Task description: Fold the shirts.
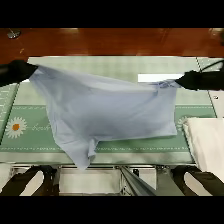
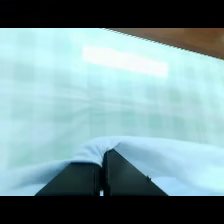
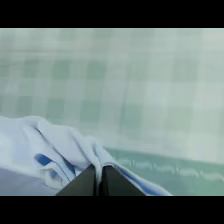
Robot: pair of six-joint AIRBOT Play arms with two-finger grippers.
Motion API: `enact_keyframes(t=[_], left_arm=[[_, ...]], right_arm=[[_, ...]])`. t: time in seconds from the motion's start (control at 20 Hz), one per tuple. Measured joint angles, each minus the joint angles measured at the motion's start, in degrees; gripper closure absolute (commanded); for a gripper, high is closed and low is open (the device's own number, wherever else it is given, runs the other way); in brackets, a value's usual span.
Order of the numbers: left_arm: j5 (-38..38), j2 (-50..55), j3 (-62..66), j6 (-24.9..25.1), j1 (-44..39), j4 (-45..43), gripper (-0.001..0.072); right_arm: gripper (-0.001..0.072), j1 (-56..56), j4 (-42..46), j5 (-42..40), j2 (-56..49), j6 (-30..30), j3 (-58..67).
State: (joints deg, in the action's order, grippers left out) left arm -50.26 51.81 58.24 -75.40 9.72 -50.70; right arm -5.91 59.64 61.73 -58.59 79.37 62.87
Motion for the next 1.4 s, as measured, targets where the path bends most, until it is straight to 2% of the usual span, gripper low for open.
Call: enact_keyframes(t=[0.2, 0.25, 0.3, 0.35, 0.45, 0.55, 0.65, 0.8, 0.95, 1.2, 1.4], left_arm=[[9.14, 11.06, 2.97, 0.15, -6.62, 1.57, 0.0677], [11.06, 13.25, 3.72, 0.15, -8.13, 1.77, 0.0598], [12.31, 14.8, 4.37, 0.04, -9.25, 2.05, 0.0266], [13.55, 16.15, 4.85, -0.2, -10.16, 2.38, 0.0016], [12.74, 17.59, 5.53, -1.05, -10.58, 2.45, 0.0005], [6.25, 18.01, 6.32, -1.29, -8.92, 2.56, 0.0006], [-3.76, 17.75, 6.58, -1.55, -5.84, 1.57, 0.0008], [-17.07, 15.5, 3.19, -2.08, -0.68, -3.65, 0.0009], [-22.91, 10.75, -7.58, -3.72, 5.81, -8.31, 0.0008], [-26.8, 5.62, -28.09, -3.74, 15.89, -7.54, 0.0008], [-26.84, 4.39, -34.58, -1.95, 20.74, -5.84, 0.0008]], right_arm=[[0.0674, 0.0, -12.13, -8.2, -19.89, -2.97, 8.98], [0.0594, -0.09, -16.13, -8.72, -24.61, -3.67, 12.04], [0.0219, -0.22, -19.52, -8.59, -28.59, -4.15, 14.82], [0.0091, -0.52, -22.64, -7.72, -32.17, -4.37, 17.46], [0.0091, -1.68, -26.56, -4.07, -36.79, -4.59, 21.38], [0.0093, -4.22, -27.23, 2.14, -38.45, -5.35, 23.67], [0.0093, -7.78, -23.02, 10.38, -38.21, -5.95, 24.61], [0.0093, -14.82, -11.17, 19.56, -33.81, -4.04, 20.94], [0.0093, -22.14, -7.41, 18.34, -25.24, -3.3, 9.53], [0.0093, -28.41, -18.62, 10.49, -10.91, -12.41, -15.41], [0.0093, -29.49, -23.34, 8.68, -6.49, -17.09, -26.16]])
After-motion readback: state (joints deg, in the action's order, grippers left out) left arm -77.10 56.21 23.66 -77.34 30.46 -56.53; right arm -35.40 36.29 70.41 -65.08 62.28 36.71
